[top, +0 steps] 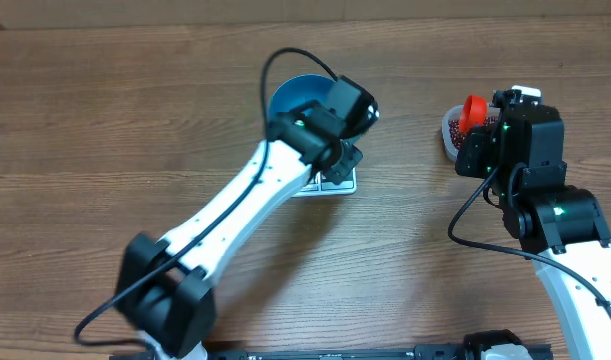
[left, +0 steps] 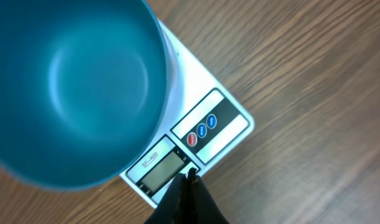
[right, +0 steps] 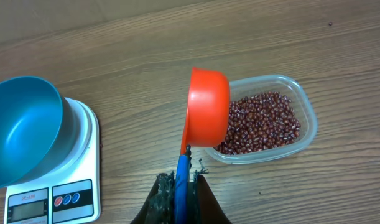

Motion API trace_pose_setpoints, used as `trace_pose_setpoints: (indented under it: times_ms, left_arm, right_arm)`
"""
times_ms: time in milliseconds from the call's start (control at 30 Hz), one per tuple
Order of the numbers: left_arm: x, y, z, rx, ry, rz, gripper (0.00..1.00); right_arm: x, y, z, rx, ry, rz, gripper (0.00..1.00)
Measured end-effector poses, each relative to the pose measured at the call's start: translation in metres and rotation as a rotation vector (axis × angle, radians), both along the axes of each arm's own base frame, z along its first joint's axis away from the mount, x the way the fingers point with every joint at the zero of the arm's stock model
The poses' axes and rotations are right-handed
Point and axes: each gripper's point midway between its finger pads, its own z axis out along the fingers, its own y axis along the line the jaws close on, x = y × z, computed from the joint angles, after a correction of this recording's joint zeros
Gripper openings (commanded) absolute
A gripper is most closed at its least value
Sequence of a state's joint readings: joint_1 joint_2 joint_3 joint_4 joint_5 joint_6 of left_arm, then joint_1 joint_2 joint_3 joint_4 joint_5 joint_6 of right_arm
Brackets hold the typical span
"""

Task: Scoop item into bowl and weigh 150g on scale
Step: 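Press the scale's tare button with the left gripper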

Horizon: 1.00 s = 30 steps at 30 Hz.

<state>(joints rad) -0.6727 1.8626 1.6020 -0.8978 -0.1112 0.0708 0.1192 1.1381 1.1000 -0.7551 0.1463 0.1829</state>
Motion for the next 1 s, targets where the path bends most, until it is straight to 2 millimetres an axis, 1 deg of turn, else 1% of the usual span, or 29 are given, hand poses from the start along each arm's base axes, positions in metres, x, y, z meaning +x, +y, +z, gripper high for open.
trace_pose_setpoints:
  times_ms: [133,200,267,367,600,833,1000]
  left_arm:
    - [0.0,0.003,-0.038,0.06,0.053,0.006,0.04]
    - [-0.001,0.005,-0.053,0.087,0.078,0.007,0.05]
    - [0.0,0.005,-0.064,0.1,0.092,0.007,0.04]
    - [0.002,0.004,-0.071,0.103,0.092,0.008,0.04]
    - [0.01,0.0,-0.076,0.088,0.055,0.013,0.04]
    - [0.003,0.007,-0.092,0.101,0.073,0.034,0.04]
    - [0.002,0.008,-0.099,0.09,0.071,0.055,0.04]
  right_arm:
    - [0.001,0.0,-0.002,-0.001,0.005,0.0,0.04]
    - [0.001,0.0,-0.003,-0.001,0.011,0.0,0.04]
    - [0.002,0.0,-0.005,-0.002,0.016,0.0,0.03]
    - [0.003,0.001,-0.008,-0.003,0.025,0.001,0.04]
    - [0.005,0.0,-0.013,-0.006,0.039,0.0,0.04]
    - [0.005,0.0,-0.013,-0.005,0.037,-0.001,0.04]
    - [0.005,0.0,-0.013,-0.007,0.037,-0.002,0.04]
